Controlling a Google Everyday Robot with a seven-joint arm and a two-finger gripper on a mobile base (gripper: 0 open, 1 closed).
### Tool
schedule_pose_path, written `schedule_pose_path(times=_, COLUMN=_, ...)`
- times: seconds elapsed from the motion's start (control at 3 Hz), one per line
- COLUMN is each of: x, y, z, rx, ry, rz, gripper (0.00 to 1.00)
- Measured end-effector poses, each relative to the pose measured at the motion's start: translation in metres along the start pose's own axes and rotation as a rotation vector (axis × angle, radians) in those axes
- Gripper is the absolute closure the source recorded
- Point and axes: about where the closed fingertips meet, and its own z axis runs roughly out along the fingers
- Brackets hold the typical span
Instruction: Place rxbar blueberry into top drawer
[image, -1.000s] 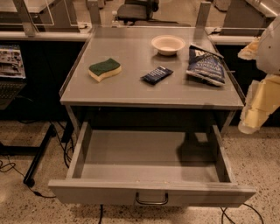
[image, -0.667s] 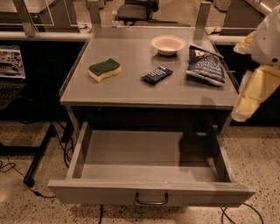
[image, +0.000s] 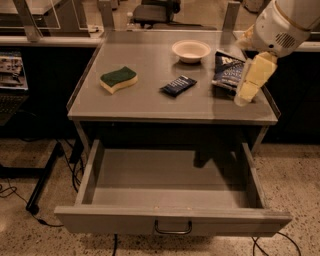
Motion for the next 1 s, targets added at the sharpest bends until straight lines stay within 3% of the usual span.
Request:
schedule_pose_path(times=0.33, x=-0.014, y=-0.026, z=0.015, rx=0.019, ry=-0.033, rz=-0.015, gripper=0.0)
schedule_pose_path(times=0.67, x=-0.024, y=-0.053, z=0.065, rx=0.028, ry=-0.021, rz=0.007, gripper=0.0)
schedule_pose_path(times=1.0, x=-0.024, y=-0.053, z=0.065, rx=0.028, ry=-0.021, rz=0.007, gripper=0.0)
